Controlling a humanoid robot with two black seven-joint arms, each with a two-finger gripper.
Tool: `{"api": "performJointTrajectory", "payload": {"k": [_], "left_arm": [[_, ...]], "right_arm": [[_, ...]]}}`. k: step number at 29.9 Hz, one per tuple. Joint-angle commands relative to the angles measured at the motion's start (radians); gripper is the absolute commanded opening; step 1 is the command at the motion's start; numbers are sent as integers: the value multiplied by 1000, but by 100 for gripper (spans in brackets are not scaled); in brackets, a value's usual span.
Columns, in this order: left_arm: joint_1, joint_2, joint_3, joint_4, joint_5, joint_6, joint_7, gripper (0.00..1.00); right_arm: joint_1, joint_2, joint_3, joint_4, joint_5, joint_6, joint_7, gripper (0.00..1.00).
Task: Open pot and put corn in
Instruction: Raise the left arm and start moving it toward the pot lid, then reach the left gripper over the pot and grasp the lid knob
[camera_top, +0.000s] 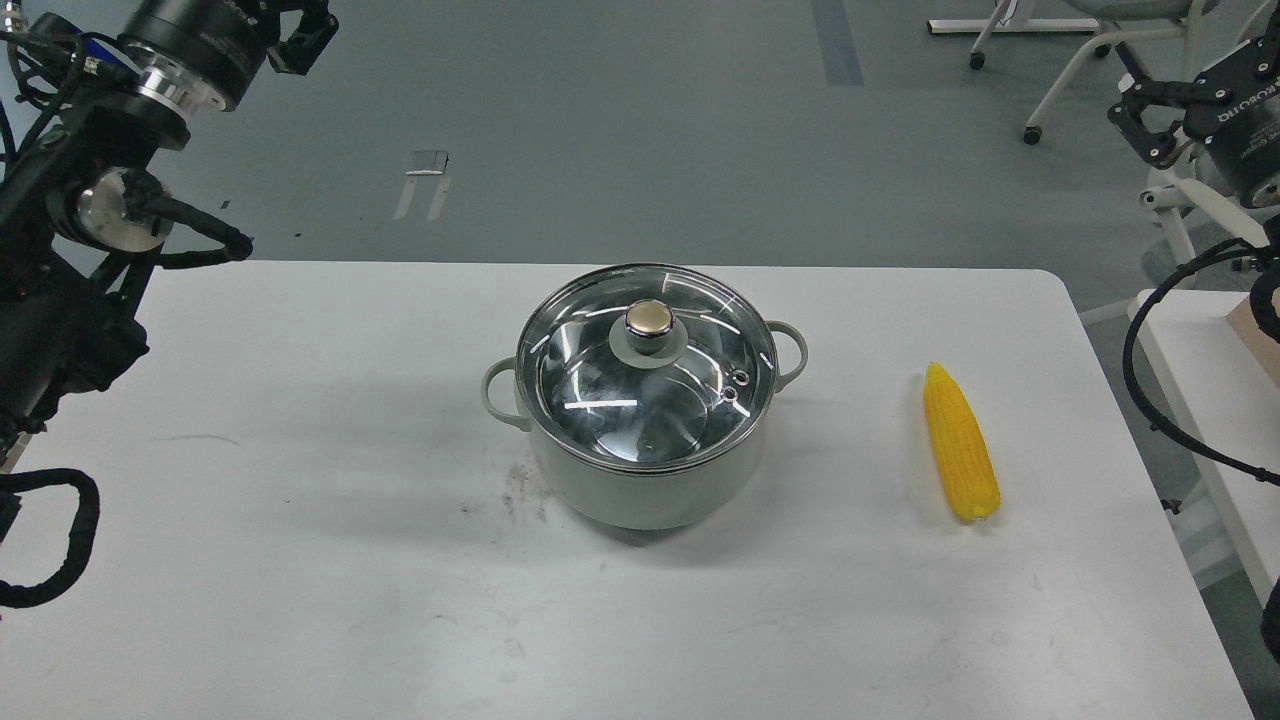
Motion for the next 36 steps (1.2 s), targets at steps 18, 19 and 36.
{"api": "performJointTrajectory", "payload": {"k": [18,19,36], "left_arm": [[10,10,-3,38,-40,-22,-19,97],[7,9,0,31,-30,-22,-19,97],[68,18,213,-687,1054,115,-40,94]], "right_arm": [[5,-8,-4,2,0,0,0,100],[3,-8,-4,2,0,0,0,100],[-17,-22,2,5,0,0,0,100]]}}
